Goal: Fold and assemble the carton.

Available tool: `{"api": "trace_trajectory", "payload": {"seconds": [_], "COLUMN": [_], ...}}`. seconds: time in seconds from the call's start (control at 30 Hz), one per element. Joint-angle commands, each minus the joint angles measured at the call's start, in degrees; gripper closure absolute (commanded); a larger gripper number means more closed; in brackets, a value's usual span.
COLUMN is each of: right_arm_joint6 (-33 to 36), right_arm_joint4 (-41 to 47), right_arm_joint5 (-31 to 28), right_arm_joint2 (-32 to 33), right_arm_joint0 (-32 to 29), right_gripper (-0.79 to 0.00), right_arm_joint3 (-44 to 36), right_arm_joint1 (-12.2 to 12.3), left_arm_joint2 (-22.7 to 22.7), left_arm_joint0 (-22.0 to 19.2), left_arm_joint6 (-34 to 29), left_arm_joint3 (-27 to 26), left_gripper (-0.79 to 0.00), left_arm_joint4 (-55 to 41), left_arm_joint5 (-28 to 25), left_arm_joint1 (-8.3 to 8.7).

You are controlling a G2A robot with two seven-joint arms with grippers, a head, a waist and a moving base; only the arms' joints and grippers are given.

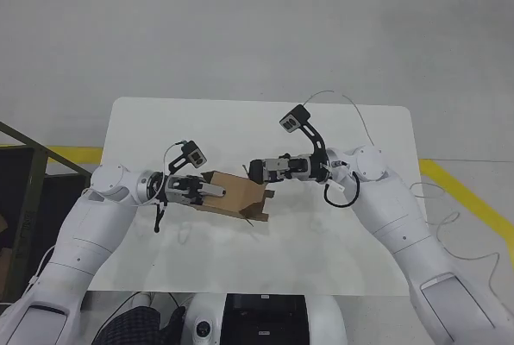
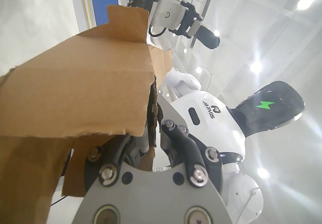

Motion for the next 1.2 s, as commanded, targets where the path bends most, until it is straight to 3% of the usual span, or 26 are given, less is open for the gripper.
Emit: {"api": "trace_trajectory", "payload": {"seconds": [0.0, 0.37, 0.67, 0.83, 1.17], "right_arm_joint6": [0.6, 0.6, -5.3, -6.0, -3.8], "right_arm_joint4": [0.2, 1.4, -8.1, -12.3, -15.7], "right_arm_joint5": [0.6, 0.8, 5.3, 8.0, 9.5], "right_arm_joint2": [-0.4, 3.8, 7.2, 8.8, 13.9], "right_arm_joint0": [0.2, 0.4, -1.7, -5.3, -13.2], "right_gripper": [-0.785, -0.785, -0.785, -0.785, -0.785], "right_arm_joint3": [-0.4, 4.3, 3.9, -0.4, -8.5], "right_arm_joint1": [-0.1, 0.8, 2.8, 4.1, 6.7], "left_arm_joint2": [0.2, -1.0, -1.8, 0.2, 7.3], "left_arm_joint0": [0.0, -0.9, -2.2, -3.2, -8.1], "left_arm_joint6": [0.0, 0.0, 0.0, 0.0, 0.0], "left_arm_joint3": [0.0, 1.8, 2.4, 0.9, 3.0], "left_gripper": [0.000, 0.000, 0.000, 0.000, 0.000], "left_arm_joint4": [-0.2, -2.9, -4.9, -7.8, -13.2], "left_arm_joint5": [0.0, -2.2, -1.3, -0.3, -1.7], "left_arm_joint1": [0.13, 0.62, 1.01, 1.30, 1.06]}}
